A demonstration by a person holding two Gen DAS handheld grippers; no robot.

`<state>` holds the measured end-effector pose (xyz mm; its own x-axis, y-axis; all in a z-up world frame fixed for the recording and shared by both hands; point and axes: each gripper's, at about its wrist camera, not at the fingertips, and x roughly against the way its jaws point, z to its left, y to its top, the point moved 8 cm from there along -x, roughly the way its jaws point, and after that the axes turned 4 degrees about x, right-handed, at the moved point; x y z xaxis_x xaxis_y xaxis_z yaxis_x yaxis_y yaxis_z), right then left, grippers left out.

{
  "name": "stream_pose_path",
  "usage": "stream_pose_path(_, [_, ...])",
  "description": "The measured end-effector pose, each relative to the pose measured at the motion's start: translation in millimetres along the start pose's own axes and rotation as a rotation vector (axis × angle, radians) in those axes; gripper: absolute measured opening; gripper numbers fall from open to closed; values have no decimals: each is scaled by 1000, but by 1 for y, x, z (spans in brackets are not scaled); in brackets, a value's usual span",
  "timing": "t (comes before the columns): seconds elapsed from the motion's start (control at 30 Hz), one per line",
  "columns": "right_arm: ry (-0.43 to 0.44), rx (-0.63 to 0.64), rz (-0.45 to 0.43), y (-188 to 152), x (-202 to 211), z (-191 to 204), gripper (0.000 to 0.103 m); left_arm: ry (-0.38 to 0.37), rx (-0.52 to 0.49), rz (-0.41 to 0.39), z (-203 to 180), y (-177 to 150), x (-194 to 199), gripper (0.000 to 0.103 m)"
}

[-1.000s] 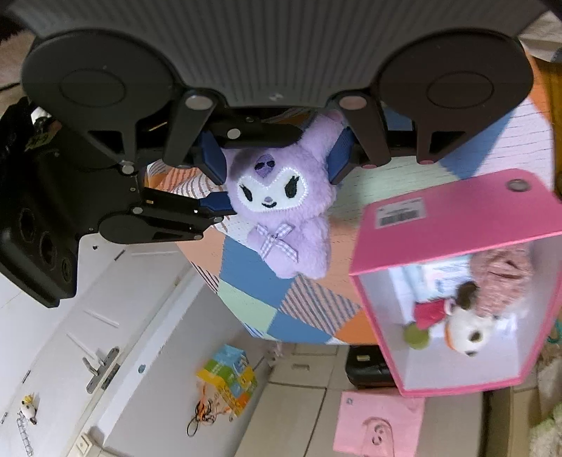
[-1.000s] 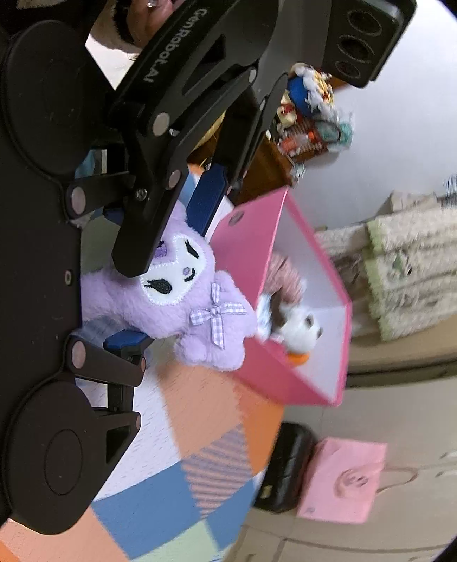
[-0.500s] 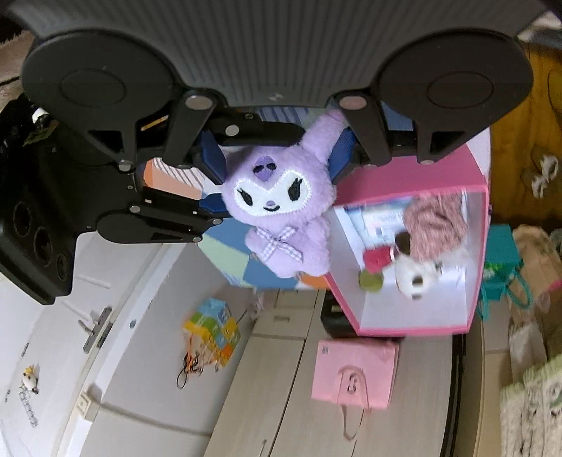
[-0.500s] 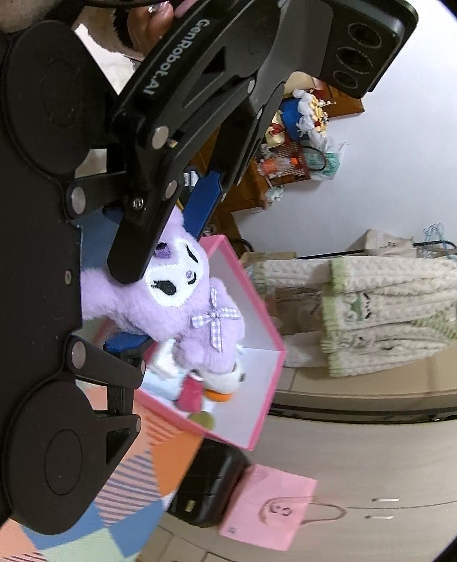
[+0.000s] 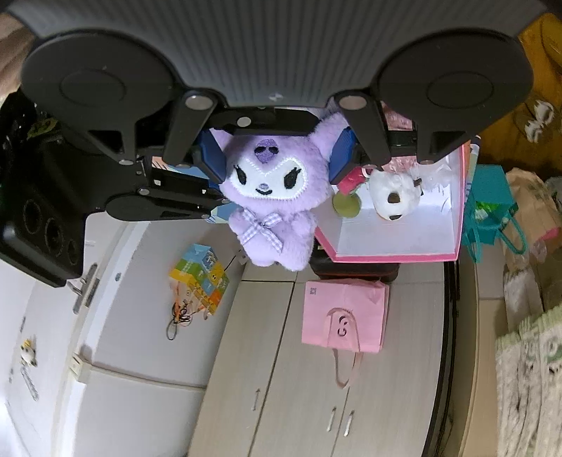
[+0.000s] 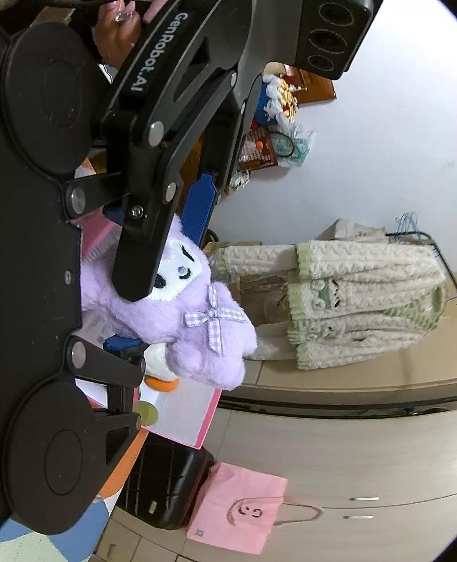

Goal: Organize soft objects
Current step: 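Lift the Kuromi plush with the left gripper and carry it over the box, then lower the Kuromi plush into the box and open the left gripper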

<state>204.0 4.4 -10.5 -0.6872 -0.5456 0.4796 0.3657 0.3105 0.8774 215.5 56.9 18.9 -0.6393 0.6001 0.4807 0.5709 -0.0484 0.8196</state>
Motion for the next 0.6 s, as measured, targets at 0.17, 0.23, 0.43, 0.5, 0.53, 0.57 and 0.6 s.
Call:
stream_pose_path(0.17, [4, -26, 57, 2, -37, -23, 62, 11, 73, 34, 28, 8, -37, 62])
stream_pose_path(0.23, [8, -56, 87, 0, -51, -30, 62, 17, 117, 54, 41, 8, -50, 63])
stream_pose_path(0.43, [27, -114, 167, -10, -78, -43, 63, 24, 203, 110, 65, 3, -77, 63])
stream_pose_path(0.5, [18, -110, 195, -12, -83, -46, 64, 23, 222, 123, 70, 2, -84, 63])
stream_pose_path(0.53, [8, -107, 212, -12, -86, -48, 65, 25, 242, 132, 73, 0, -89, 63])
stream_pose_path(0.57, [-1, -95, 234, -13, -89, -49, 66, 25, 256, 144, 76, -1, -94, 64])
stream_pose_path(0.6, [-13, -68, 259, -15, -92, -49, 66, 29, 269, 158, 77, -3, -100, 64])
